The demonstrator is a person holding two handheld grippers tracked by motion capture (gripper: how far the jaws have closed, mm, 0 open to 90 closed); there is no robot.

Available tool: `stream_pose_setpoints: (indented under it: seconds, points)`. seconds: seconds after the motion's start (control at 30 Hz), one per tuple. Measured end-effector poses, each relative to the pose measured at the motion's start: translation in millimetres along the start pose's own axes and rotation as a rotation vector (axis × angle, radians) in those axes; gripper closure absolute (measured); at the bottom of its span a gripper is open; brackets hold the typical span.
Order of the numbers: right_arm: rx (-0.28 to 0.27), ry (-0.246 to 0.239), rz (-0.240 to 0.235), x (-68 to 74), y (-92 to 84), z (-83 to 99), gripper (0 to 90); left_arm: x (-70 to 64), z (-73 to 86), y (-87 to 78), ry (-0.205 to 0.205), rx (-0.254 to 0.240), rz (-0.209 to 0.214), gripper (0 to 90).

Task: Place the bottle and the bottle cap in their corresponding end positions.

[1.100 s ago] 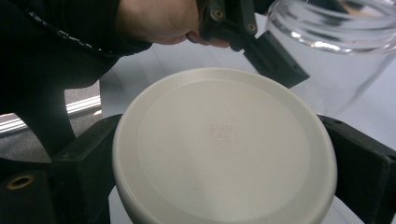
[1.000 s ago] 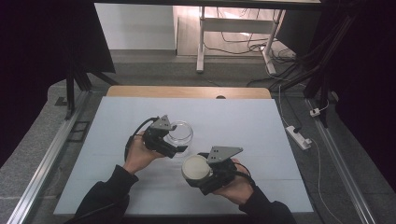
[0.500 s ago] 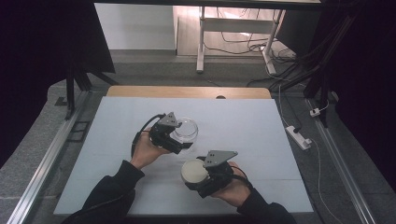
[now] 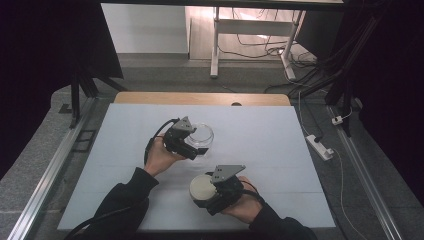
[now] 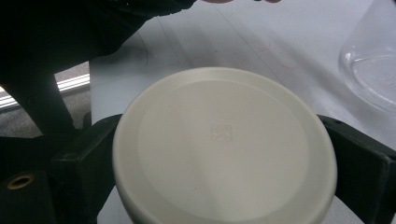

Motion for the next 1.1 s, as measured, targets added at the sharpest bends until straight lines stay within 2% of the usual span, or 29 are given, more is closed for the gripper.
stream_pose_setpoints:
  seconds: [0.5, 1.1]
  points:
    - [0.029, -0.002, 0.010, -11.1, 15.4, 11.2, 7.2, 13.9, 1.3, 12.8, -0.016, -0.004, -0.018, 7.6]
    - [0.070, -0.013, 0.009, -23.3, 36.4, 28.1, 7.1, 16.9, 7.6, 30.9, -0.017, 0.002, -0.022, 7.6]
Point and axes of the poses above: each handheld gripper's, and its own axes: y roughly forward along the jaws, z roughly out of its underside, x roughly to its left, the point moved 9 cm from there along y, roughly forward along the jaws, and after that the axes turned 11 degrees about -z, right-handed, at the moved point
